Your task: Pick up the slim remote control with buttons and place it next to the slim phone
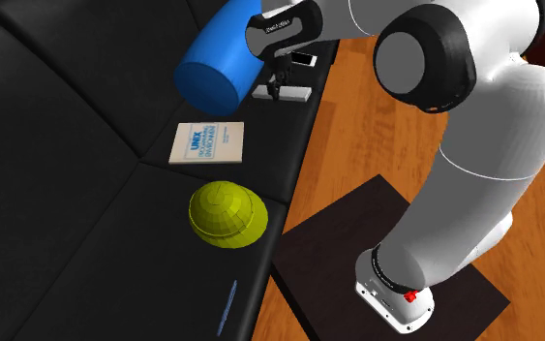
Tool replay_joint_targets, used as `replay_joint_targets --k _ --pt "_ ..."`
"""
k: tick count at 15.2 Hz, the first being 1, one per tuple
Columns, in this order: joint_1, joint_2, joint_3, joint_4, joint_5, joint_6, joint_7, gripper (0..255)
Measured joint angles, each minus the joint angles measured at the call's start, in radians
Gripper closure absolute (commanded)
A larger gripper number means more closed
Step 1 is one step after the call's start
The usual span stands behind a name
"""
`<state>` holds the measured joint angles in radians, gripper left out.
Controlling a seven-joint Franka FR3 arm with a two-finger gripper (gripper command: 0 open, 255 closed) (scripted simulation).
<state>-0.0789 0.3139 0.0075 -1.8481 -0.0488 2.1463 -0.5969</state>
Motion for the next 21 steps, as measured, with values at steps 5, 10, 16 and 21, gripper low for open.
replay_joint_targets --k 5,10,16,21 --pt "-0.05 0.145 -0.021 0.219 0.01 -0.071 -0.077 255" --pt "-0.094 0.276 -0.034 0.416 0.02 -0.135 -0.138 255" --pt "-0.097 0.312 -0.034 0.398 0.02 -0.081 -0.14 255" --pt "-0.096 0.35 -0.033 0.39 0.02 -0.034 -0.137 255"
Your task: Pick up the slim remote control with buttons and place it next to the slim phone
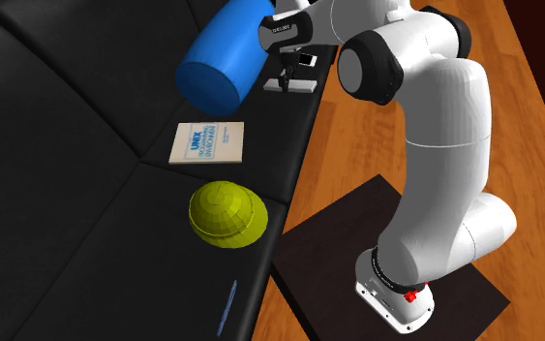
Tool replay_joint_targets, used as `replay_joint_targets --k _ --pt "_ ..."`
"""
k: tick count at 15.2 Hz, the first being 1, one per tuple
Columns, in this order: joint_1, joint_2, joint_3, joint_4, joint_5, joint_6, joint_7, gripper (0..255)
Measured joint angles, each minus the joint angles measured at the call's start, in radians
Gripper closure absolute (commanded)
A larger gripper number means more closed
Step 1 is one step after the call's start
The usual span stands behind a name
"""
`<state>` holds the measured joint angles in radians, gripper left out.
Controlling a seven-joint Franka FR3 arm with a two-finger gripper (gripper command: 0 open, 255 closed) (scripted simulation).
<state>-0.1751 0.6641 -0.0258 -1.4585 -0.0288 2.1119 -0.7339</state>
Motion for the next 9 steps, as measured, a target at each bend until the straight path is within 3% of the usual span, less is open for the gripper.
replay_joint_targets --k 9 --pt "0.0 0.018 -0.001 -0.016 0.0 0.035 0.002 255"
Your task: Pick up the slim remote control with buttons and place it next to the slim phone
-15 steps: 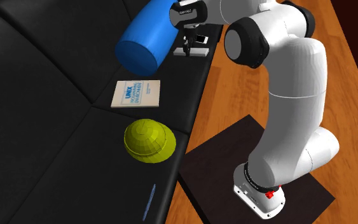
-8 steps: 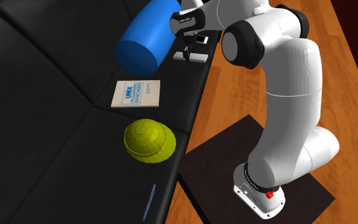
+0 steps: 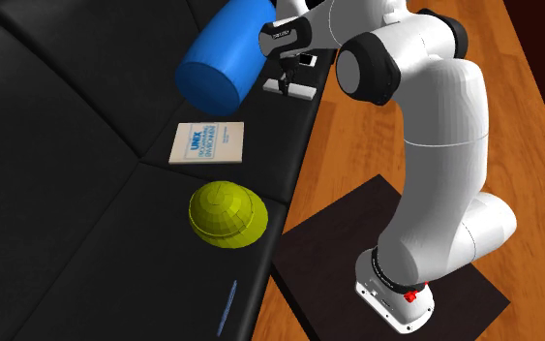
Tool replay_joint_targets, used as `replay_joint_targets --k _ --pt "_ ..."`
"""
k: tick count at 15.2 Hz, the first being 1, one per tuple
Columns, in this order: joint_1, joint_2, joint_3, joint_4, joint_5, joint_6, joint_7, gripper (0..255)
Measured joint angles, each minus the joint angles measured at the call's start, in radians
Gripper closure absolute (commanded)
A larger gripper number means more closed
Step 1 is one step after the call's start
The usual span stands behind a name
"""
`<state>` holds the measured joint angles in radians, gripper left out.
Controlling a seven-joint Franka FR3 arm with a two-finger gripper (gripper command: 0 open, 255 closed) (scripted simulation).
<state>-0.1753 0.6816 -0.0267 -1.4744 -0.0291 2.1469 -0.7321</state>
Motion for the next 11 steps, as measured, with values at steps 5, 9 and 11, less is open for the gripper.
replay_joint_targets --k 5,9,11 --pt "0.0 0.0 0.001 -0.002 0.0 0.001 -0.001 0" --pt "0.002 -0.019 0.001 0.006 0.0 -0.027 0.0 0" --pt "0.006 -0.045 0.002 0.023 0.0 -0.068 0.003 0"
